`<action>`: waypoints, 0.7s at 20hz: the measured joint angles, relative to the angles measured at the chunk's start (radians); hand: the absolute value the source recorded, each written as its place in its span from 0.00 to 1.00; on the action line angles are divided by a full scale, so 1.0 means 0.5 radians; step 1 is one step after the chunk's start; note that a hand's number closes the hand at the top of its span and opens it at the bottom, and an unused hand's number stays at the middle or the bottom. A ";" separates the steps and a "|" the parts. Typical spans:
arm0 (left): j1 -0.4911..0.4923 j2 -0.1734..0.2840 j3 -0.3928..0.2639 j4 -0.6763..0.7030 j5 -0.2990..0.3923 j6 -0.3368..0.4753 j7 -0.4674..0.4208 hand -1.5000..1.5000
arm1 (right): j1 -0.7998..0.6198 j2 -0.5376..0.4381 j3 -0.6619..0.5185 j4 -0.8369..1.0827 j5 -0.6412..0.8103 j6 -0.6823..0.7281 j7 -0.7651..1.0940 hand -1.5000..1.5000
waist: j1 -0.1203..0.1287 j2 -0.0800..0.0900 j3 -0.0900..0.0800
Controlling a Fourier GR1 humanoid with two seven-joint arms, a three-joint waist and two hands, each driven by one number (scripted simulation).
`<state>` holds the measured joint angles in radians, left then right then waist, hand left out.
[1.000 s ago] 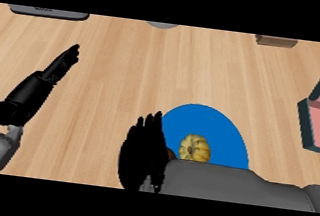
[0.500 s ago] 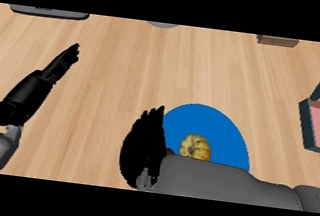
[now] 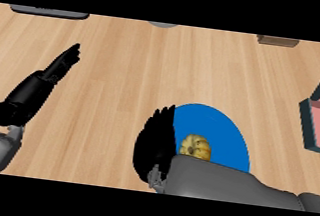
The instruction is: Pick the squash from the plate and place it in the cardboard box
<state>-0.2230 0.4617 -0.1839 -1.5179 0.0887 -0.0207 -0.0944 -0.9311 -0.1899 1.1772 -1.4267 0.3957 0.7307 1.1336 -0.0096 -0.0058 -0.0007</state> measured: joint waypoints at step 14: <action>-0.003 -0.054 0.054 0.018 -0.059 -0.058 -0.006 0.50 | 0.291 -0.048 -0.143 0.032 0.415 0.129 -0.136 0.00 | 0.010 0.006 0.001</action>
<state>-0.2246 0.4350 -0.1571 -1.5089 0.0592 -0.0495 -0.0973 -0.7857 -0.2142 1.1058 -1.4105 0.6032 0.7954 1.0654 -0.0044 -0.0029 -0.0003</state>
